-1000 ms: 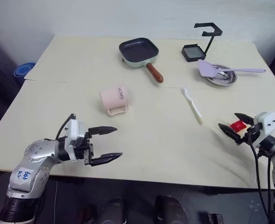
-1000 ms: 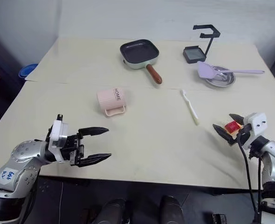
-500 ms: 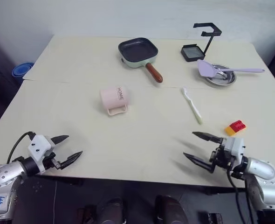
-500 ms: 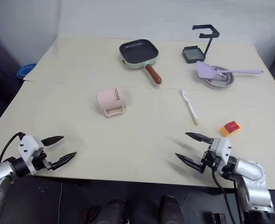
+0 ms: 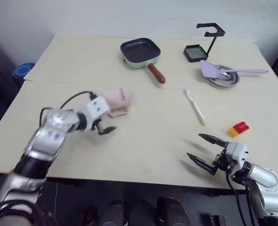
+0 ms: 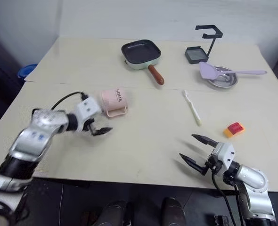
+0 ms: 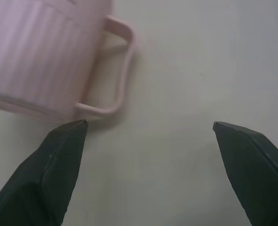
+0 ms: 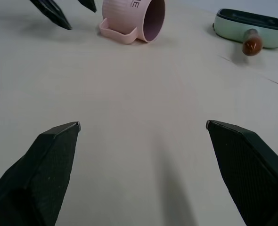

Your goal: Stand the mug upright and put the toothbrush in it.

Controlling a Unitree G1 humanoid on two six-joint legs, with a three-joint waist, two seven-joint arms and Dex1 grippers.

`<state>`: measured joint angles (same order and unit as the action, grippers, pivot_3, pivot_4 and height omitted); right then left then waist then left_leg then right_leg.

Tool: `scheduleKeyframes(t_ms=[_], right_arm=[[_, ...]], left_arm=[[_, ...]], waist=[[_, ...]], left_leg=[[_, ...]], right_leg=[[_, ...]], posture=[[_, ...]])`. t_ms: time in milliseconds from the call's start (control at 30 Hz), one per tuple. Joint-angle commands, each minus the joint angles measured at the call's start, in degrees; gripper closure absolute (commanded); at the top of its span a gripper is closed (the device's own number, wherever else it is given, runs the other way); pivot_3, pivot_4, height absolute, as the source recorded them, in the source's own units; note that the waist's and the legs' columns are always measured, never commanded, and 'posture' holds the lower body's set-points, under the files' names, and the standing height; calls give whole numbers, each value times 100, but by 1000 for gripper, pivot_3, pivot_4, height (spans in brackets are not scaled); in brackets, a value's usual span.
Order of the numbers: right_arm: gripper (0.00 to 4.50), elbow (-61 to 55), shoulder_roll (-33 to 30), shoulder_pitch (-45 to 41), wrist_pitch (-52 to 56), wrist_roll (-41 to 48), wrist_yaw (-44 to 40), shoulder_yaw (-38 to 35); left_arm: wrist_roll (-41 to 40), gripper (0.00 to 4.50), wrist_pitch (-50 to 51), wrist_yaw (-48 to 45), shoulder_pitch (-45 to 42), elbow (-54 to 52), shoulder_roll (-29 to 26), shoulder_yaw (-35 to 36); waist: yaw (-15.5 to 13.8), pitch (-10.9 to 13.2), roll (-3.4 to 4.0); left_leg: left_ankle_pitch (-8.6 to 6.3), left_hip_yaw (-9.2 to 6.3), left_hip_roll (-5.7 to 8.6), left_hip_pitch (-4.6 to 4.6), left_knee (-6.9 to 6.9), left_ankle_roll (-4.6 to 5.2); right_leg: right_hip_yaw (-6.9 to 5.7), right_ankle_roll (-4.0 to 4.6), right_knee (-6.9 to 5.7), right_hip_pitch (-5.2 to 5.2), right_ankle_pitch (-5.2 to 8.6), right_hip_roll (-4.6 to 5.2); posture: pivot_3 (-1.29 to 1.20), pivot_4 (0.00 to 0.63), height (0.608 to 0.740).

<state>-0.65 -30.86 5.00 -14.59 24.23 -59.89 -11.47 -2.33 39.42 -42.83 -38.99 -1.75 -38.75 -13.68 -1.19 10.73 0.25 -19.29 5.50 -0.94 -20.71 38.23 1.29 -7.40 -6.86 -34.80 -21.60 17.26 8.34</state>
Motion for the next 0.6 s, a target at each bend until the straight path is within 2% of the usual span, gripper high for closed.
scheduleKeyframes(t_ms=[33, 233, 367, 600], right_arm=[[29, -478, 126, 228, 82, 66, 254, 34], [29, -781, 190, 547, 141, 77, 526, 18], [0, -867, 214, 702, 114, 107, 649, -29], [0, -834, 276, 778, 1, 142, 751, -52]], left_arm=[[441, 0, -187, 220, -525, 850, 442, -437], [818, 0, -472, 425, -1229, 2454, 1205, -737], [887, 826, -714, 227, -1502, 3115, 1402, -757], [907, 2905, -878, -166, -1604, 3431, 1448, -750]], waist=[[-12, 0, 0], [-26, 2, -6], [-34, 1, -6], [-25, 1, -6]], left_leg=[[0, 0, 0, -1, 0, 0], [2, -3, 4, -11, 28, 2], [-1, -13, -12, -15, 68, 8], [-3, -12, -17, -15, 72, 11]], right_leg=[[-1, 0, 2, 0, 0, 0], [-3, -2, -8, 0, -1, -2], [-2, -6, -23, 4, -3, 8], [-3, -7, -38, 4, -4, 11]], posture=[[0, 150, 740], [0, 150, 740], [0, 150, 740], [0, 150, 740]])
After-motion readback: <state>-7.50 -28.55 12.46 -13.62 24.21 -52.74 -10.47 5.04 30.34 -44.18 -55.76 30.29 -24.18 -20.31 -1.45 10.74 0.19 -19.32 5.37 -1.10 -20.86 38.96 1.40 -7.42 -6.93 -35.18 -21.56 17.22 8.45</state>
